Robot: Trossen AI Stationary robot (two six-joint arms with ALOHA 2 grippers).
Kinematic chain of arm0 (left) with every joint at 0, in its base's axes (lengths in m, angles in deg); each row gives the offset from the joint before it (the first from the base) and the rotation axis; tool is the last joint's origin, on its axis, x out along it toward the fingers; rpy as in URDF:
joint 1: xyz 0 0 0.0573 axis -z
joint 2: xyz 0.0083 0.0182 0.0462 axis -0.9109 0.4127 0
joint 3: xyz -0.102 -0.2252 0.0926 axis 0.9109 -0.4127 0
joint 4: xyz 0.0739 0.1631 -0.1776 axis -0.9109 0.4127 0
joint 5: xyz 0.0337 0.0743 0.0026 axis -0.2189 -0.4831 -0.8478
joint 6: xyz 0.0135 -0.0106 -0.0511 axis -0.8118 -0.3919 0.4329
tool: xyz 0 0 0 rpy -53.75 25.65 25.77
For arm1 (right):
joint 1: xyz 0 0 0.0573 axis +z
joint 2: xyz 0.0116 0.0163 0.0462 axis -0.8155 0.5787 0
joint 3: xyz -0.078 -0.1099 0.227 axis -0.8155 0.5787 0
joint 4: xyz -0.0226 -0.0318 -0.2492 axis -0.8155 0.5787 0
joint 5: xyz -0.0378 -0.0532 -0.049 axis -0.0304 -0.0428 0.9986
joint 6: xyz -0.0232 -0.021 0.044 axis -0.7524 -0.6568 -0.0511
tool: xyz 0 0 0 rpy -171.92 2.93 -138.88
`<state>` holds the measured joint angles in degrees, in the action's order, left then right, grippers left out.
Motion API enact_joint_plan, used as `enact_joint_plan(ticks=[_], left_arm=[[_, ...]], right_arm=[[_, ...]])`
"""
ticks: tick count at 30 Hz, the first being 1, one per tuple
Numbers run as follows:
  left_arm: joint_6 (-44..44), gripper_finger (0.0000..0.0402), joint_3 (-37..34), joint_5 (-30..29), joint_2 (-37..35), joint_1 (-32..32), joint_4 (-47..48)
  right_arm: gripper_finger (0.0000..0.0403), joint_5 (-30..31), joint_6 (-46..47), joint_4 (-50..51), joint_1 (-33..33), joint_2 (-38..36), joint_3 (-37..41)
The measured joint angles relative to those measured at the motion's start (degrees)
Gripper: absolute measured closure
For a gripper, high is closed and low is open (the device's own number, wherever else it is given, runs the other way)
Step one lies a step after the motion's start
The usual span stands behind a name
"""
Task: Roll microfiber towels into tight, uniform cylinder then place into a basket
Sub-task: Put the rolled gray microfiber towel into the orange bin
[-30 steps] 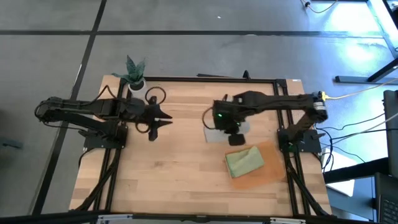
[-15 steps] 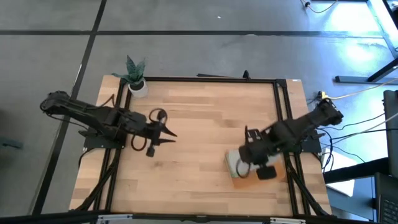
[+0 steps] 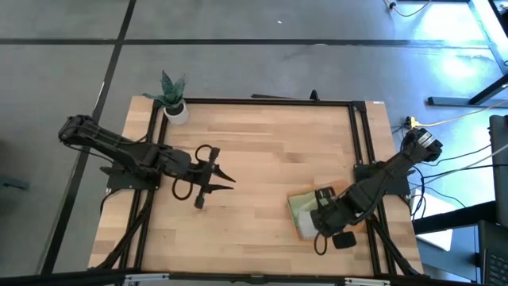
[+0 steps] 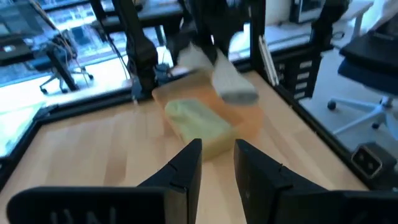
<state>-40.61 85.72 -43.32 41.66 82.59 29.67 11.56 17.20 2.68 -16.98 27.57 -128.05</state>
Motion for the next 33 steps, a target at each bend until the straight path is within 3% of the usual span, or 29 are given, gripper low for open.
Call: enact_joint_plan(ticks=[4,11,20,33], left_arm=[[0.1,0.0317,0.0,0.0,-0.1,0.1,-1.9],[0.0,0.0317,0.0,-0.3,-0.1,-0.1,-6.2],[0.2,0.0317,0.0,-0.2,-0.1,0.4,-6.8],[0.1,0.0317,0.0,-0.3,-0.1,0.3,-6.6]], right_arm=[[0.0359,-3.4,-2.4,-5.4,0.3,0.0,5.9],[0.0359,-3.6,-7.9,-13.6,-0.2,0.0,13.8],[0.0355,-3.7,-8.5,-20.2,-2.4,0.0,18.1],[0.0275,-4.2,-10.0,-20.6,-3.7,0.0,18.1]])
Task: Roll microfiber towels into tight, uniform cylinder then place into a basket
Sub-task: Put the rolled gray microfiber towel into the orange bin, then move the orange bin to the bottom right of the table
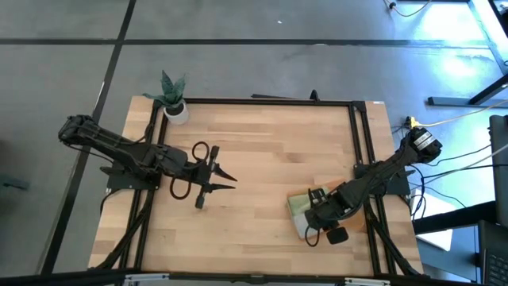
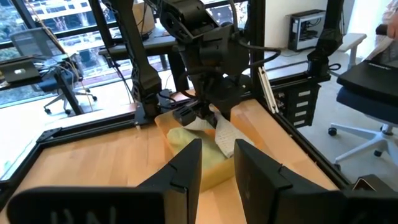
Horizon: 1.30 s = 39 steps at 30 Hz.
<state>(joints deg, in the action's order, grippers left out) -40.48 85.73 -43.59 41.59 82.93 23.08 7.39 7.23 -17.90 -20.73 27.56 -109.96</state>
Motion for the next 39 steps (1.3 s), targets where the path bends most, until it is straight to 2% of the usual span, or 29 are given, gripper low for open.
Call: enact_joint_plan(ticks=[7,13,18,21,24,26,34,39], left_arm=[[-1.2,0.0317,0.0,0.0,0.0,0.0,1.8],[-1.5,0.0317,0.0,-1.3,0.0,0.0,4.5],[-1.5,0.0317,0.0,-1.5,0.0,0.0,4.5],[-1.6,0.0317,0.0,-1.5,0.0,0.0,4.5],[-1.8,0.0317,0.0,-1.5,0.0,0.0,4.5],[-2.9,0.0317,0.0,-1.5,0.0,0.0,4.4],[-4.0,0.0317,0.0,-1.5,0.0,0.0,3.7],[-3.1,0.0317,0.0,-1.5,0.0,0.0,3.7]], right_arm=[[0.0213,0.0,0.2,0.0,0.0,0.0,0.0],[0.0192,-0.1,0.9,2.0,-0.2,0.0,-2.3],[0.0190,0.1,3.3,11.3,-0.8,0.0,-8.6],[0.0190,2.8,4.7,19.8,-2.5,0.0,-14.0],[0.0190,9.7,5.8,27.0,-5.6,-0.1,-18.2],[0.0190,12.0,6.0,28.6,-8.8,-0.2,-19.1],[0.0190,14.8,6.0,26.5,-24.0,-0.1,-15.1],[0.0190,14.0,4.9,22.9,-31.0,-0.1,-7.5]])
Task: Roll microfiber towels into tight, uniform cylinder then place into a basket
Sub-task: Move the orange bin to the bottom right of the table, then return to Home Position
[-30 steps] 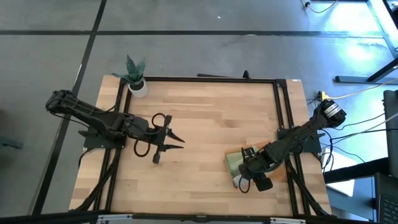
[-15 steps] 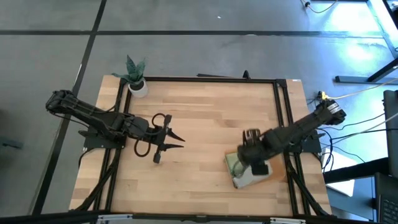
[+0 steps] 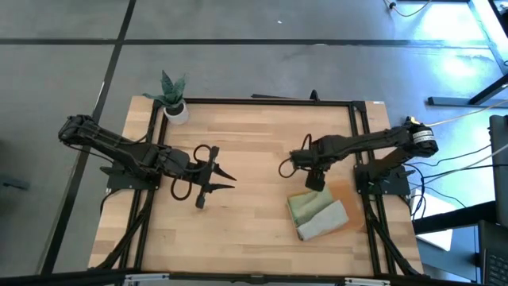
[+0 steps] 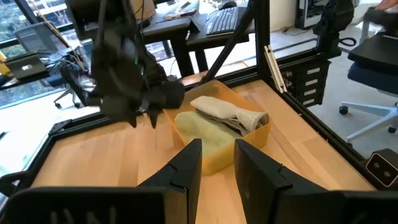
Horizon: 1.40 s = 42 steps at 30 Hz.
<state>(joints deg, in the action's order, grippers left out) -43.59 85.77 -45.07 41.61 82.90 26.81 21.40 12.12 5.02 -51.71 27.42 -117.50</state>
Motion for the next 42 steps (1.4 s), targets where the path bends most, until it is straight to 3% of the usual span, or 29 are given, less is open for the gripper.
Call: enact_joint_plan(ticks=[7,12,15,22,33,42], left_arm=[[0.1,0.0317,0.0,0.0,0.0,0.0,0.0],[0.1,0.0317,0.0,0.0,0.0,0.0,0.1],[0.1,0.0317,0.0,0.0,0.0,0.0,0.1],[0.2,0.0317,0.0,0.0,0.0,0.0,0.1],[1.7,0.0317,0.0,0.0,0.0,0.0,-0.1],[9.4,0.0317,0.0,0.0,0.0,0.2,-0.5]], right_arm=[[0.0190,-5.5,-0.5,-4.7,-4.1,0.1,9.9],[0.0190,-15.8,-0.4,-6.4,-4.3,0.0,14.1],[0.0190,-20.4,0.0,-6.4,-3.3,0.0,15.7],[0.0190,-24.5,5.3,-6.5,2.5,0.0,16.3],[0.0190,-22.1,12.0,-5.5,10.5,-0.9,13.3],[0.0190,-8.1,14.6,-3.6,10.4,-12.6,-1.2]])
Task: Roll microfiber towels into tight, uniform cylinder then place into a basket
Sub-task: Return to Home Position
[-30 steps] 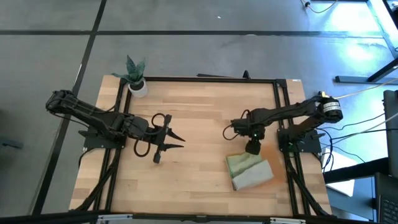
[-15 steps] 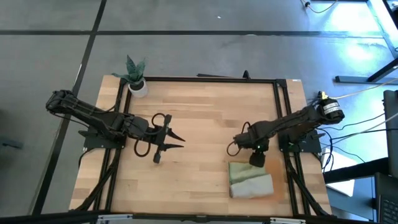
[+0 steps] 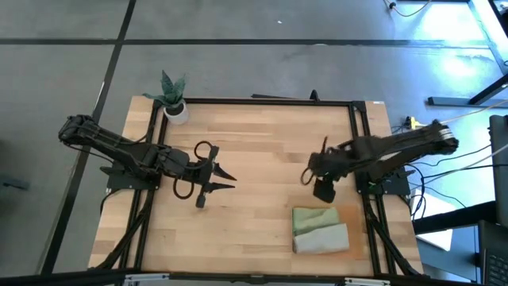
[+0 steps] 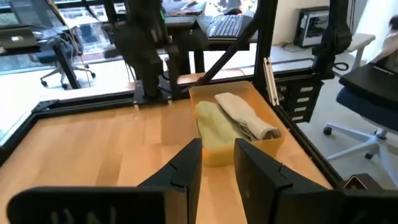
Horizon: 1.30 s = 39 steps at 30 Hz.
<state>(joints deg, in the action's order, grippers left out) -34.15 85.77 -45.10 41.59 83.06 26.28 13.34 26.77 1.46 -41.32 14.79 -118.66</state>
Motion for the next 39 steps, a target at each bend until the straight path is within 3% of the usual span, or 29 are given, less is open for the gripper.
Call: enact_joint_plan(ticks=[4,8,14,16,23,28,34,39], left_arm=[[-1.1,0.0317,0.0,-0.4,0.0,-0.3,-0.5],[-0.3,0.0324,0.0,-7.6,-1.0,-0.4,-1.8],[-2.8,0.0374,0.0,-12.2,-8.3,-1.7,-1.6],[-3.2,0.0393,0.1,-12.2,-11.7,-2.3,-0.1],[2.2,0.0401,0.2,-12.6,-23.5,-5.4,14.4],[4.6,0.0401,0.1,-13.3,-28.4,-7.1,22.8],[3.1,0.0401,0.1,-13.3,-33.6,-8.0,23.8],[2.7,0.0401,-1.6,-13.4,-38.7,-8.1,23.5]], right_arm=[[0.0190,3.2,-1.7,-2.7,0.4,-5.6,-4.5],[0.0190,4.4,-6.0,-5.0,0.9,-8.9,-7.4],[0.0232,23.5,-16.1,-4.2,1.5,-14.1,-13.0],[0.0263,26.0,-19.6,-5.1,1.5,-16.6,-13.4],[0.0392,25.0,-22.8,-7.8,1.5,-26.5,-8.6],[0.0395,22.9,-27.3,-19.7,1.5,-34.6,0.9],[0.0395,18.0,-29.9,-35.3,1.5,-45.4,14.0],[0.0399,17.4,-29.6,-41.0,1.5,-52.8,22.8]])
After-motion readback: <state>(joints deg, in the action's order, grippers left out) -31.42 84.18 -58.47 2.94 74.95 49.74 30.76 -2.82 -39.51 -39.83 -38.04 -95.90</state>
